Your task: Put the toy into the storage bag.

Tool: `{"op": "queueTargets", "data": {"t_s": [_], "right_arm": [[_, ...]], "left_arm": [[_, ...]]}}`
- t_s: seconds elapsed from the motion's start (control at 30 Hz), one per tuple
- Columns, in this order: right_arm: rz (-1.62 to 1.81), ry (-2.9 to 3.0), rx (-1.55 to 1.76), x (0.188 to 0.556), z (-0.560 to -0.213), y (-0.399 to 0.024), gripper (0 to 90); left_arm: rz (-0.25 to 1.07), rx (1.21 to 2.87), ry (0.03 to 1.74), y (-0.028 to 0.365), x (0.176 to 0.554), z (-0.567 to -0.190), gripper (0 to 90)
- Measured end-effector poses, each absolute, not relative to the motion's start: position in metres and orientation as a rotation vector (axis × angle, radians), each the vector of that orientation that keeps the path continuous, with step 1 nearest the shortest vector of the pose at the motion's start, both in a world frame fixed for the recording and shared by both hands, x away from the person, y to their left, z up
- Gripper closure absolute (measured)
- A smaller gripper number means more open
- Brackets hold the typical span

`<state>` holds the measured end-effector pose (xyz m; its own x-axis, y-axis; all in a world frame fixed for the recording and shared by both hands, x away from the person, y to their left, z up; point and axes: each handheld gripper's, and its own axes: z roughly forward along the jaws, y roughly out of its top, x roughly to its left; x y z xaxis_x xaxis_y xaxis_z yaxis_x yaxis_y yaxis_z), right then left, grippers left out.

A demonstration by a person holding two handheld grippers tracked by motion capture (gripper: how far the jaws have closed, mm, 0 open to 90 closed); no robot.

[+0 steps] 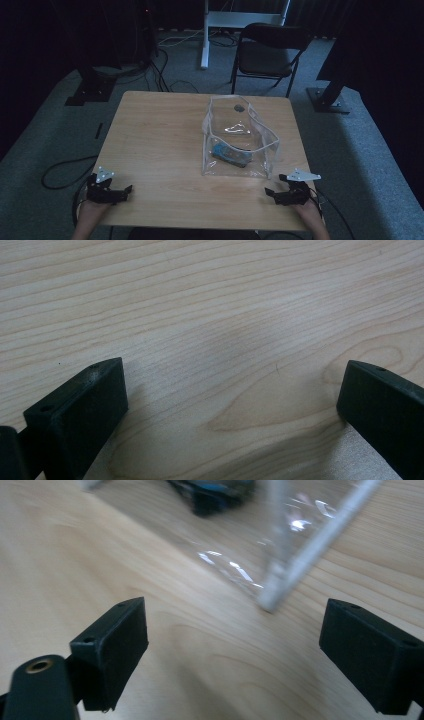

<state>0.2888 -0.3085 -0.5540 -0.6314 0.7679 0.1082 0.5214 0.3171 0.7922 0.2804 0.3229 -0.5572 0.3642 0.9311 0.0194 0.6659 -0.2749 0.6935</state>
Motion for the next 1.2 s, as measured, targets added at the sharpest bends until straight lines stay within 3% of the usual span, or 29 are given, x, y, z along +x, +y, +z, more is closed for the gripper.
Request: {"op": "queueTargets", "data": {"t_s": [1.2], "right_arm": [[0.917, 2.003, 1.460, 0.279, -0.561, -0.285, 10.8]], "left_arm": [[0.579, 2.034, 1.379, 0.323, 0.280, -0.557, 0.4]]}}
